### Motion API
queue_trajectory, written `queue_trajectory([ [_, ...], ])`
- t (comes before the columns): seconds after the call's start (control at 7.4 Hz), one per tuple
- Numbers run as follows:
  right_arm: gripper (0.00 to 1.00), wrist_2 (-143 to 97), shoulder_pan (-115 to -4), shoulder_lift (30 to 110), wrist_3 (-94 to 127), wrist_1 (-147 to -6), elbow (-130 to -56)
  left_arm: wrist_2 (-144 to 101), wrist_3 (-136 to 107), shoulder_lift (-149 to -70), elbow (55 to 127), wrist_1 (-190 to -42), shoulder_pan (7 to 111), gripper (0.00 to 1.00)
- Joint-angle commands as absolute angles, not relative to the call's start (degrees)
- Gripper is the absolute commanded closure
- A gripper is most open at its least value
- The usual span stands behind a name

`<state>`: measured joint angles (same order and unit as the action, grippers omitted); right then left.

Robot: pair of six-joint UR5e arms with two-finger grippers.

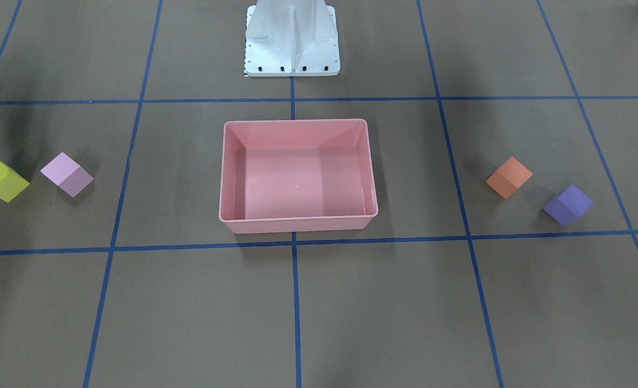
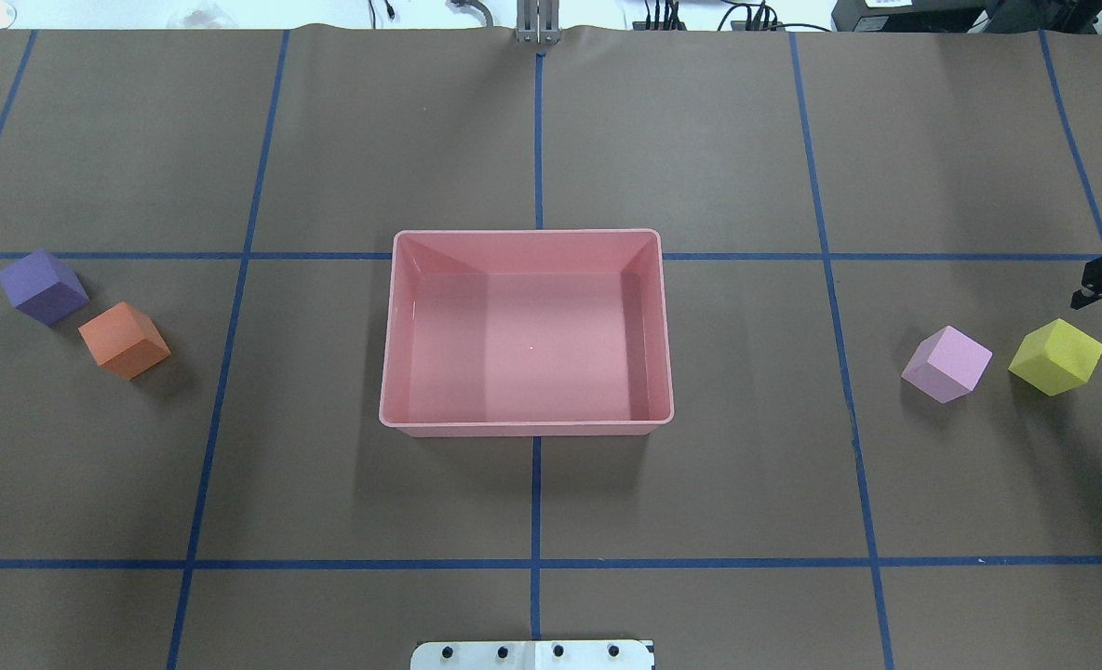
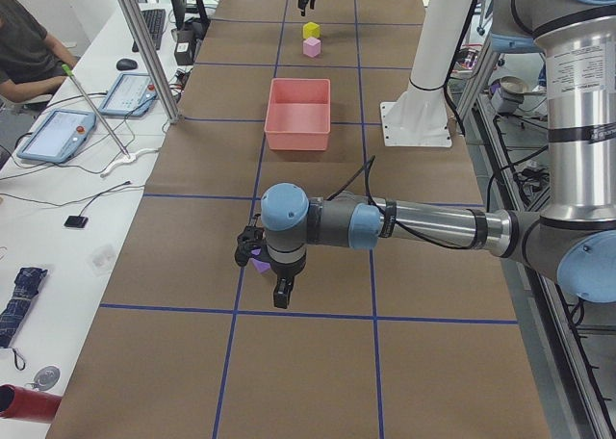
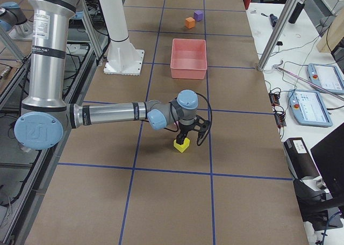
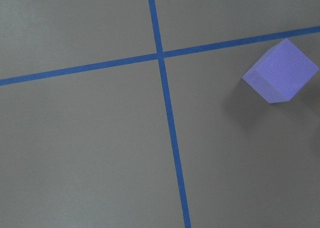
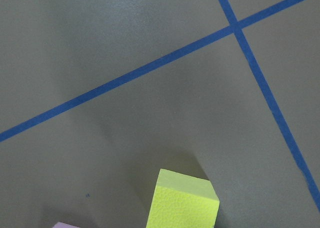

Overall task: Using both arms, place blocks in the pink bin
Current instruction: 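Lower the right gripper onto the yellow-green cube and close it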

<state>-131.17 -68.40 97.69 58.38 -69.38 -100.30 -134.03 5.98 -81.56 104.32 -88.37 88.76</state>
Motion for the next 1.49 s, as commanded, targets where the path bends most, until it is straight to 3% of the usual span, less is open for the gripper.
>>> queue_trajectory([
  [0.0,0.01,-131.0,-66.5,97.8,59.0,-69.0,-98.4,-134.0,6.0,-81.6,104.3,-88.6,88.4,0.00],
  [0.68,0.01,-131.0,-63.7,97.6,60.5,-68.2,-96.8,-133.9,5.9,-81.6,104.4,-89.8,88.3,0.00],
  [1.35,0.02,-130.9,-62.2,97.4,70.9,-58.3,-92.7,-133.9,5.9,-81.6,104.9,-90.0,88.3,0.00],
])
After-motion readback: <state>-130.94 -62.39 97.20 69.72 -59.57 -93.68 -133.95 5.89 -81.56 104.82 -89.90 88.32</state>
